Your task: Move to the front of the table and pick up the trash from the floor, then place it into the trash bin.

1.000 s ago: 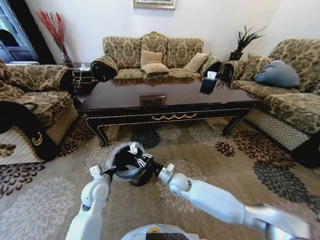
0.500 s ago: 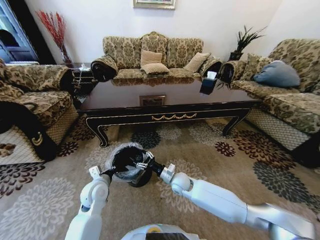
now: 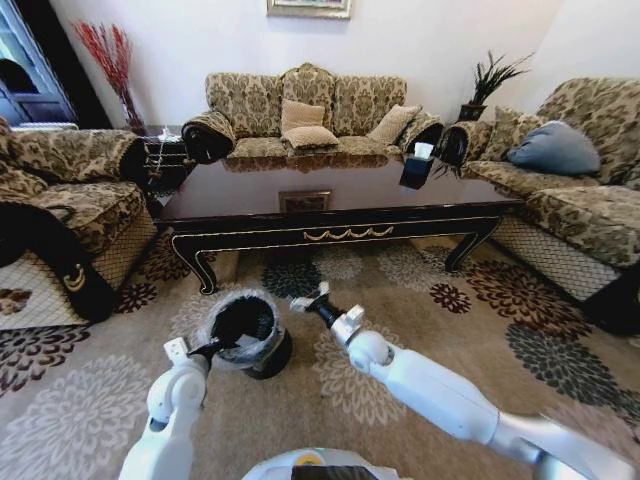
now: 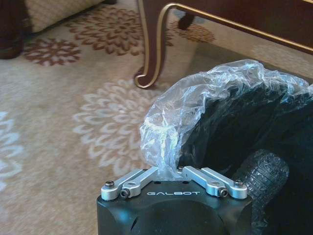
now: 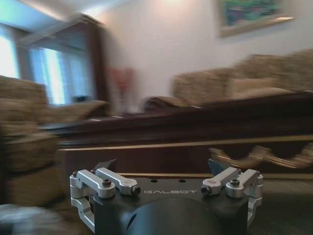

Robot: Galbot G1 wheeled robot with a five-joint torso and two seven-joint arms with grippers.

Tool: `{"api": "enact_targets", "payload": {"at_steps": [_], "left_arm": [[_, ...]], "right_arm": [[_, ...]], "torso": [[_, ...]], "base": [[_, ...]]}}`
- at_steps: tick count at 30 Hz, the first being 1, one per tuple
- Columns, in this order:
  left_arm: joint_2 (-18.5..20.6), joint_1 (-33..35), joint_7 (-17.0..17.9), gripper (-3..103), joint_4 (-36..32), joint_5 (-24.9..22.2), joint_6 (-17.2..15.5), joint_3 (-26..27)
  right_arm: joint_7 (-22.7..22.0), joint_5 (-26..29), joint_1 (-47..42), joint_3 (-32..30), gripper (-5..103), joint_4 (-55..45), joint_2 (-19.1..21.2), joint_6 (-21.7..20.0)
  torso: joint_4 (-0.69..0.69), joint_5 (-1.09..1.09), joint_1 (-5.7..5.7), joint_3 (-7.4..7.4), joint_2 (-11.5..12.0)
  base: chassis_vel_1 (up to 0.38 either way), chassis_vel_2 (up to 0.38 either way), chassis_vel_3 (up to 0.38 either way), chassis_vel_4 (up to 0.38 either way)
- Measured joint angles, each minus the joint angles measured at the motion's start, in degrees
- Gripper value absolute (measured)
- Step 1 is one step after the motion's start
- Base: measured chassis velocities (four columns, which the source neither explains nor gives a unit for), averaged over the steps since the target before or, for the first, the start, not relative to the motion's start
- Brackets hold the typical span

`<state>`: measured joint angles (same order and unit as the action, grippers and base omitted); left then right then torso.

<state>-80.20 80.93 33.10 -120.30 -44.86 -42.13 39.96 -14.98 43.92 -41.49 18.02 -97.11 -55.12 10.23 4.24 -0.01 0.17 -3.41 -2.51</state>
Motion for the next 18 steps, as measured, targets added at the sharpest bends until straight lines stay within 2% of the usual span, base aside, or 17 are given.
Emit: {"api": "enact_targets", "payload": {"at_steps": [2, 3, 7, 8, 13, 18], "left_arm": [[-0.23, 0.56, 1.39, 2, 0.05, -0.4, 0.0, 1.03], [-0.23, 0.56, 1.39, 2, 0.05, -0.4, 0.0, 1.03], [-0.36, 1.57, 4.85, 2, 1.75, -0.26, 0.0, 3.04], [-0.36, 1.57, 4.85, 2, 1.75, -0.26, 0.0, 3.04], [-0.36, 1.72, 5.48, 2, 4.0, -0.83, 0.0, 3.37], [-0.23, 0.64, 5.51, 2, 5.41, -0.92, 0.0, 2.77]], "right_arm": [[-3.87, -0.63, -3.06, -3.5, 100, 1.38, -0.72, -1.62], [-3.87, -0.63, -3.06, -3.5, 100, 1.38, -0.72, -1.62], [-9.62, -2.99, -8.94, -10.72, 100, 4.86, -2.7, -3.56], [-9.62, -2.99, -8.94, -10.72, 100, 4.86, -2.7, -3.56], [-12.57, -4.22, -13.07, -18.23, 100, 8.01, -5.1, -4.34], [-12.69, -5.46, -15.46, -20.98, 100, 8.5, -5.58, -4.43]], "torso": [[0.01, 0.0, 0.0, 0.0, 0.0], [0.01, 0.0, 0.0, 0.0, 0.0], [0.0, 0.01, 0.0, 0.0, 0.0], [0.0, 0.01, 0.0, 0.0, 0.0], [0.01, 0.0, 0.0, 0.0, 0.0], [0.01, 0.0, 0.0, 0.0, 0.0]], "base": [[0.0, 0.0, 0.0, 0.0], [0.0, 0.0, 0.0, 0.0], [0.0, 0.0, 0.0, 0.0], [0.0, 0.0, 0.0, 0.0], [0.0, 0.0, 0.0, 0.0], [0.0, 0.0, 0.0, 0.0]]}}
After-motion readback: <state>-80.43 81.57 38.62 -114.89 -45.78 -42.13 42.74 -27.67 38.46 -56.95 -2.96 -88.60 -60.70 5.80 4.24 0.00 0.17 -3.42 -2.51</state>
